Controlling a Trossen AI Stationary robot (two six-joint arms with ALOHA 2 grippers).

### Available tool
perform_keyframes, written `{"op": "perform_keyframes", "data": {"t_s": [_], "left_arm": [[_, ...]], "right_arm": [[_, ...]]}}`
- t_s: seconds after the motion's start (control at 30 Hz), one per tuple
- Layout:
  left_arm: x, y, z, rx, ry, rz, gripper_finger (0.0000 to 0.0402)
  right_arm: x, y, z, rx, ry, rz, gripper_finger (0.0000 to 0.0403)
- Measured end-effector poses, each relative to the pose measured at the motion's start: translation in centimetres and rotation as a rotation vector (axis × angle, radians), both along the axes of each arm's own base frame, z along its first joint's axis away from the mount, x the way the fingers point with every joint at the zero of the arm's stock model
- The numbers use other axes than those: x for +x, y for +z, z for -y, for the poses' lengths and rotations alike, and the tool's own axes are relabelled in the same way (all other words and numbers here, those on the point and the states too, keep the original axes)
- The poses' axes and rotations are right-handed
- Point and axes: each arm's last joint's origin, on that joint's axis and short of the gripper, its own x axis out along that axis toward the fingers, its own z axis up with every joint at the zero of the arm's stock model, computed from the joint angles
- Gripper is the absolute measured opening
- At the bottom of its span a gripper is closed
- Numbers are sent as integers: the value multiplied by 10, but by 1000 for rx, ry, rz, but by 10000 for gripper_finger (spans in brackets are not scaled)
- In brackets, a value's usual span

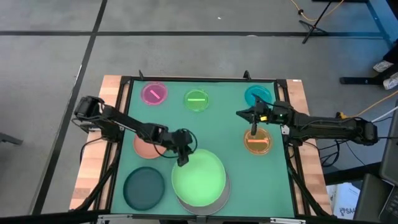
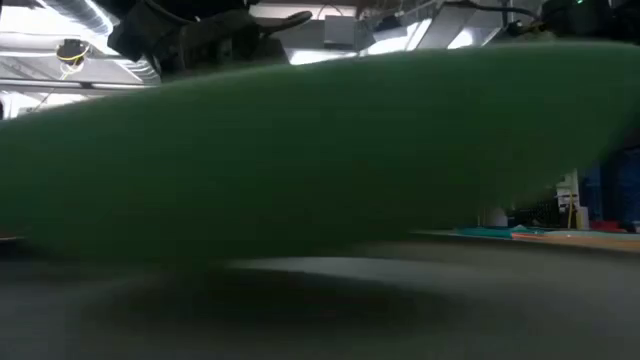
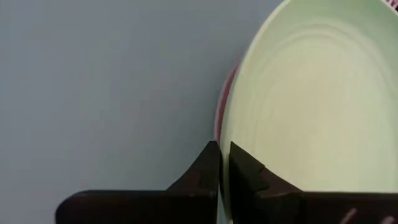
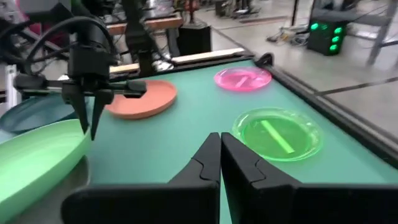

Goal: Stack plastic plates
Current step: Stack the light green plate on top of the gray plate

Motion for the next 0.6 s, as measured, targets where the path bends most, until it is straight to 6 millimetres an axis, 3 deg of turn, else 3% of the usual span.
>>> {"op": "perform_keyframes", "data": {"t_s": [0.3,0.6], "left_arm": [[5,-8,2,29,22,14,15],[5,-7,3,42,-15,20,77]], "right_arm": [[20,-16,-24,-22,167,-75,7],[29,-20,-43,53,258,-61,7]]}}
